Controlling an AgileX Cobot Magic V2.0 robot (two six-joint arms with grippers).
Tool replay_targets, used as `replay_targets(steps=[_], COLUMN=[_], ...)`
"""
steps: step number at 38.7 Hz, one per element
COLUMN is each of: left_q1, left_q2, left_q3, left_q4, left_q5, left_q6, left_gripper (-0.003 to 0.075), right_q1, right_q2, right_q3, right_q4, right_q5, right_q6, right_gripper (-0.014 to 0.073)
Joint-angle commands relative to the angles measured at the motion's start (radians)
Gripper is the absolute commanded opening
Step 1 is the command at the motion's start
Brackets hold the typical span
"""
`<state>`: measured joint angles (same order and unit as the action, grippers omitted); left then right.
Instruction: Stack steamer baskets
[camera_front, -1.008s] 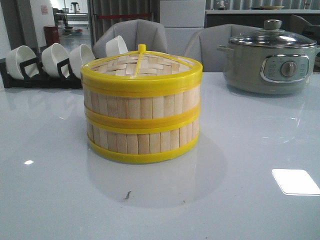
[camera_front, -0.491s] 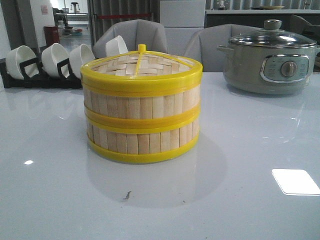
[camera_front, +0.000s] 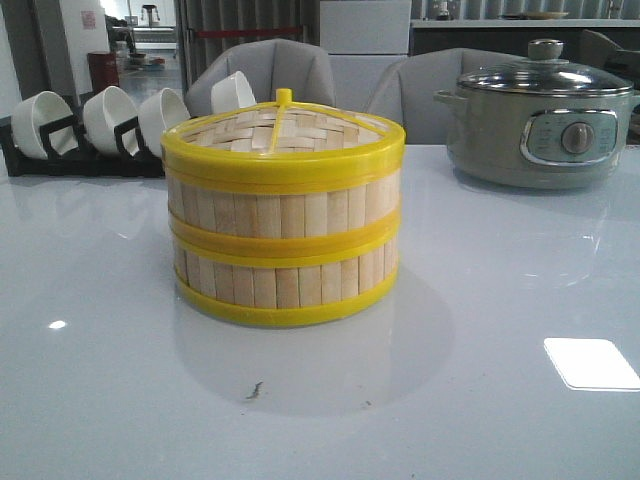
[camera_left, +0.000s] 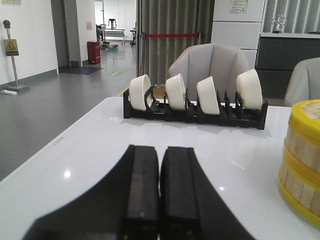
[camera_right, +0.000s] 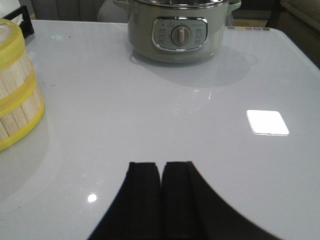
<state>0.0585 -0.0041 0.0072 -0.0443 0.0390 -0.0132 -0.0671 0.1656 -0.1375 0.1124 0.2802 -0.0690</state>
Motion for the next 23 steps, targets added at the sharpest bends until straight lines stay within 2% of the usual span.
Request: replay_targets(steps=[1, 12, 23], left_q1=[0.001, 0.001, 0.001], left_q2=[-0.014, -0.014, -0.014], left_q3=[-0.001, -0.001, -0.001], left_q4=[-0.008, -0.008, -0.008], left_q5=[-0.093, -0.093, -0.093], left_q6=[-0.009, -0.009, -0.009], left_gripper=[0.0085, 0.0085, 0.0085], right_q1=[-0.006, -0.006, -0.006], right_q2=[-0.036, -0.194, -0.197], right_q3=[0.048, 0.153, 0.153], right_q4=[0.035, 0.047, 0.047], right_q5=[-0.169, -0.207, -0.201], right_q6=[-0.004, -0.004, -0.005], right_gripper=[0.0066, 0.0066, 0.0066])
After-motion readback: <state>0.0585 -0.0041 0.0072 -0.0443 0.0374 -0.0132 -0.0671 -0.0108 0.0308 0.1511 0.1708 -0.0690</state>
